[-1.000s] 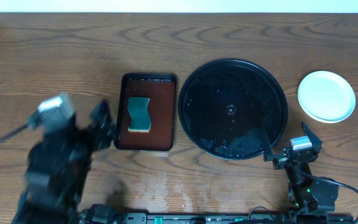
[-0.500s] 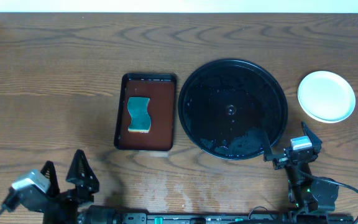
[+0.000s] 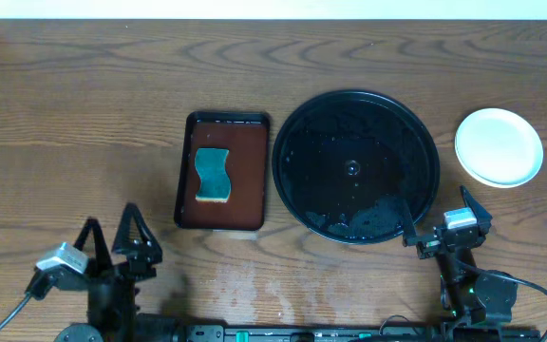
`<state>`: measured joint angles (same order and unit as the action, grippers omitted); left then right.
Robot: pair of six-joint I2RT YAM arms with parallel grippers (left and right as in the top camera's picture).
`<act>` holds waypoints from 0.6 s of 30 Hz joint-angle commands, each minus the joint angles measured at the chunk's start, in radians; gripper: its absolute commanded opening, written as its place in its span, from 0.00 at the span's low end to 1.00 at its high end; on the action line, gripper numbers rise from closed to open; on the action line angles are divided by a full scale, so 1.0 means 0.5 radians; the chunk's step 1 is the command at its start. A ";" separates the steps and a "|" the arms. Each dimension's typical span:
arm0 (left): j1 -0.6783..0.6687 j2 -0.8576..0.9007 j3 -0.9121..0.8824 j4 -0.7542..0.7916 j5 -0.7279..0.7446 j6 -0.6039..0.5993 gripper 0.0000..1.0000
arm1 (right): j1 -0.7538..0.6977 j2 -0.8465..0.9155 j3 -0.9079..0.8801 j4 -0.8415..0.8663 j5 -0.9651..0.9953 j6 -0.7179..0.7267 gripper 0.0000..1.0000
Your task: Clean dirty plates on tray and stack at the side
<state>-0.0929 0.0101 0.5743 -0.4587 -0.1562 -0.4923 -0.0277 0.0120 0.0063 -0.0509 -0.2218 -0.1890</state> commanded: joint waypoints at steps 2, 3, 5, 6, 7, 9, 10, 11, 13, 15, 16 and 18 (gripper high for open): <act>0.011 -0.015 -0.217 0.510 0.122 -0.021 0.81 | 0.033 -0.014 -0.002 -0.007 -0.023 -0.013 0.99; 0.011 -0.015 -0.275 0.657 0.143 -0.022 0.81 | 0.033 -0.014 -0.002 -0.007 -0.023 -0.013 0.99; 0.011 -0.015 -0.385 0.902 0.182 -0.022 0.81 | 0.033 -0.014 -0.002 -0.007 -0.023 -0.013 0.99; 0.011 -0.015 -0.438 1.008 0.194 -0.022 0.81 | 0.033 -0.014 -0.002 -0.007 -0.023 -0.013 0.99; 0.011 -0.015 -0.488 1.098 0.195 -0.022 0.81 | 0.033 -0.014 -0.002 -0.007 -0.023 -0.013 0.99; 0.011 -0.015 -0.582 1.238 0.195 -0.022 0.81 | 0.033 -0.014 -0.002 -0.007 -0.023 -0.013 0.99; 0.011 -0.016 -0.622 1.277 0.195 -0.022 0.81 | 0.033 -0.014 -0.002 -0.007 -0.023 -0.013 0.99; 0.011 -0.016 -0.656 1.299 0.195 -0.022 0.81 | 0.033 -0.014 -0.002 -0.007 -0.023 -0.013 0.99; 0.011 -0.016 -0.712 1.305 0.194 -0.022 0.81 | 0.033 -0.014 -0.002 -0.007 -0.023 -0.013 0.99; 0.011 -0.016 -0.760 1.309 0.194 -0.022 0.81 | 0.033 -0.014 -0.002 -0.007 -0.023 -0.013 0.99; 0.011 -0.016 -0.785 1.316 0.194 -0.022 0.81 | 0.033 -0.014 -0.002 -0.007 -0.023 -0.013 0.99; 0.011 -0.016 -0.840 1.339 0.194 -0.022 0.81 | 0.033 -0.014 -0.002 -0.007 -0.023 -0.013 0.99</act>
<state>-0.0925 0.0101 0.1802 0.1909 -0.0753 -0.5014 -0.0273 0.0116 0.0063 -0.0505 -0.2245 -0.1890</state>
